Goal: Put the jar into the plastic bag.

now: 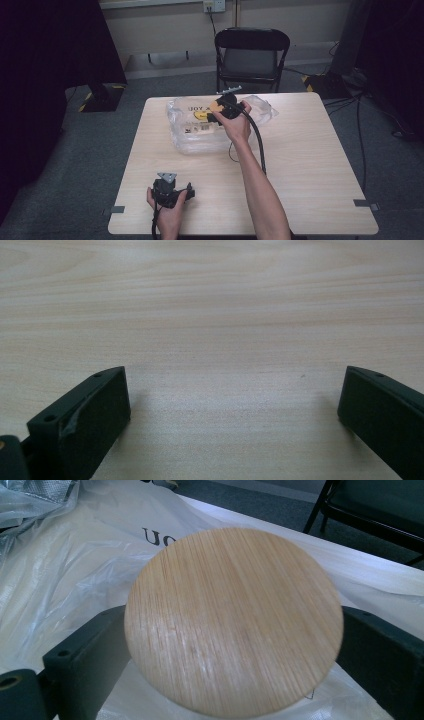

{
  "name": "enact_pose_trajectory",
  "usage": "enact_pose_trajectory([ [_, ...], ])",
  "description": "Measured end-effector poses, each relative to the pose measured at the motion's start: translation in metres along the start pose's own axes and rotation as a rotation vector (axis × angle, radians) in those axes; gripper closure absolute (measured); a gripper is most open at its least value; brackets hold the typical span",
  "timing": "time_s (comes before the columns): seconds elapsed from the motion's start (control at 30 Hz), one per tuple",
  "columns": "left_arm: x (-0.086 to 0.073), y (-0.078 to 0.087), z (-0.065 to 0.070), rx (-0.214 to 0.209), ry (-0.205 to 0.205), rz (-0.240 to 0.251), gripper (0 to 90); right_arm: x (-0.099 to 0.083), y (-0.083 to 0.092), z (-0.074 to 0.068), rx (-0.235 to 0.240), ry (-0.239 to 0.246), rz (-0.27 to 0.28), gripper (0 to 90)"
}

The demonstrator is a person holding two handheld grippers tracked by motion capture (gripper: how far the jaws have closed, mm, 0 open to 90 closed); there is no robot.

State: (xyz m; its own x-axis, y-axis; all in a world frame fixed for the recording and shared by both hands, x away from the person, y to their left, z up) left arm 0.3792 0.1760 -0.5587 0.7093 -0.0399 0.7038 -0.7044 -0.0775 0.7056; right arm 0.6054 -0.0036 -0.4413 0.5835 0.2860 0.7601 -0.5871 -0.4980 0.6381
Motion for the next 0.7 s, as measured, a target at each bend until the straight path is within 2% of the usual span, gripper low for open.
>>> enact_pose_trajectory([
  [0.2, 0.000, 0.000, 0.000, 0.000, 0.000, 0.000, 0.0, 0.001, 0.014, 0.003, -0.006, -0.003, 0.021, 4.2],
  [0.7, 0.000, 0.000, 0.000, 0.000, -0.001, -0.002, 0.0, 0.000, 0.069, 0.008, -0.019, 0.000, 0.111, 4.3],
])
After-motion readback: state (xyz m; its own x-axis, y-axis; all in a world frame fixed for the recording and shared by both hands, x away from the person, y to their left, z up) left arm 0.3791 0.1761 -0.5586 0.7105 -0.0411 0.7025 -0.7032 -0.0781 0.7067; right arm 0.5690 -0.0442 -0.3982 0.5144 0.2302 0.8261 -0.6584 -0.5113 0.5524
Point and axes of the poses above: each handheld gripper's, and its own axes: y roughly backward along the jaws, x roughly out of its top, z roughly to its right, the point moved 7 cm from there along -y, roughly forward along the jaws, and after that the axes turned 7 degrees about x, right-handed, at the moved point
